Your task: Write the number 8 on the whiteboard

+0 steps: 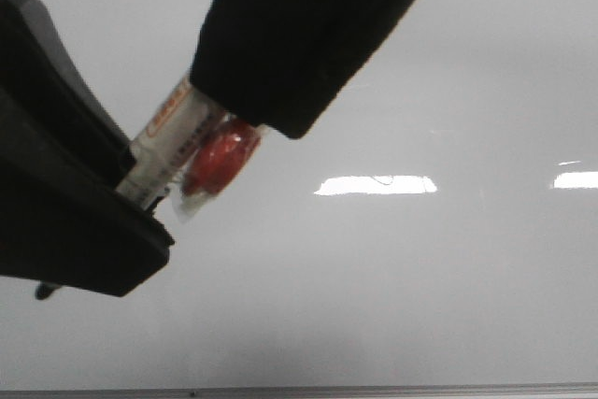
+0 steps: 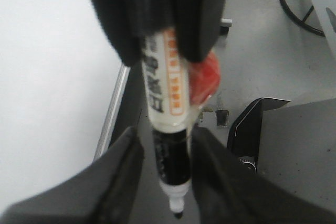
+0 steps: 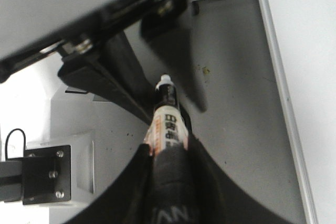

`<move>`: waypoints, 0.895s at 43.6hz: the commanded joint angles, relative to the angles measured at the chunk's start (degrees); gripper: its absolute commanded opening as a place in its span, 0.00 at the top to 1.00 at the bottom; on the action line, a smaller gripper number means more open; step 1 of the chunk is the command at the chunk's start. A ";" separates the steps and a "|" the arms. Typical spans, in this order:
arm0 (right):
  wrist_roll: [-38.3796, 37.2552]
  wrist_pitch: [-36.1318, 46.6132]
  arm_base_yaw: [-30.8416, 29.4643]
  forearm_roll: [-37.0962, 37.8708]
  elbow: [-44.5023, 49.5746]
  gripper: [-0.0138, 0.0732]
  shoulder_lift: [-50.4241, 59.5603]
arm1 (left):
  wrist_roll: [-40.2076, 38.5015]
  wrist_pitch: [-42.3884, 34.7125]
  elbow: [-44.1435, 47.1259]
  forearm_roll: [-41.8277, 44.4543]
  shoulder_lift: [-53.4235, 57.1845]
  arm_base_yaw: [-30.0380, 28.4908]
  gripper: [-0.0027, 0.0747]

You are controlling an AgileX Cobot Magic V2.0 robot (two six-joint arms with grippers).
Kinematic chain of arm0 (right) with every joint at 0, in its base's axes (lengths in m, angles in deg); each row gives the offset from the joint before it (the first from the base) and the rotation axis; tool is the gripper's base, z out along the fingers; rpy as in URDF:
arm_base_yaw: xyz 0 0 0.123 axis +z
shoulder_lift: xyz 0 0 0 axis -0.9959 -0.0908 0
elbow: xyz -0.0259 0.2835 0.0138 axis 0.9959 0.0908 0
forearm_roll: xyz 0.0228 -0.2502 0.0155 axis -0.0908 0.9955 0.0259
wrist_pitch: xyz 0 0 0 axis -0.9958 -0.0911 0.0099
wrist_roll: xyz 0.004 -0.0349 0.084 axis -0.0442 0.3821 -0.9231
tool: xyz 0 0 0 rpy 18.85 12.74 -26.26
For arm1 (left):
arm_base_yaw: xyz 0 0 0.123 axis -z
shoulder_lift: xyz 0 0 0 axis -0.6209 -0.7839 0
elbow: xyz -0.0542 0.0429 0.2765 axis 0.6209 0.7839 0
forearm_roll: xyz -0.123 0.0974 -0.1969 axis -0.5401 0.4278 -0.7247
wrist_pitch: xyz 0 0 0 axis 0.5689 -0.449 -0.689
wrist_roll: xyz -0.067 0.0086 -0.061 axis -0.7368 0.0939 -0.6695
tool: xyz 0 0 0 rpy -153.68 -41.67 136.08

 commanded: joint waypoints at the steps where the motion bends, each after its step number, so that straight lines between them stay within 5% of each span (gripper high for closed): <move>1: 0.53 -0.01 -2.27 -1.50 -1.81 0.92 1.31 | -2.57 -5.22 -1.91 -0.19 1.06 0.34 0.34; 3: 0.53 -0.16 -4.11 -1.50 -1.75 0.92 1.31 | -3.96 -5.61 -1.91 -0.19 1.06 0.34 0.20; 8: 0.53 -1.62 -9.52 -1.50 -0.58 0.92 1.31 | -8.61 -5.97 -1.91 -0.19 2.39 0.34 0.17; 12: 0.53 -1.77 -14.64 -1.50 1.39 0.92 1.68 | -9.74 -6.44 -1.76 -0.19 5.16 0.34 0.28; 27: 0.53 9.63 -29.95 -9.28 11.30 0.92 7.08 | -17.40 -16.91 11.23 -0.59 27.35 -2.71 0.97; 39: 1.36 14.86 -29.93 -16.47 11.49 0.92 5.96 | -19.03 -22.15 20.51 -4.10 44.03 -2.94 0.99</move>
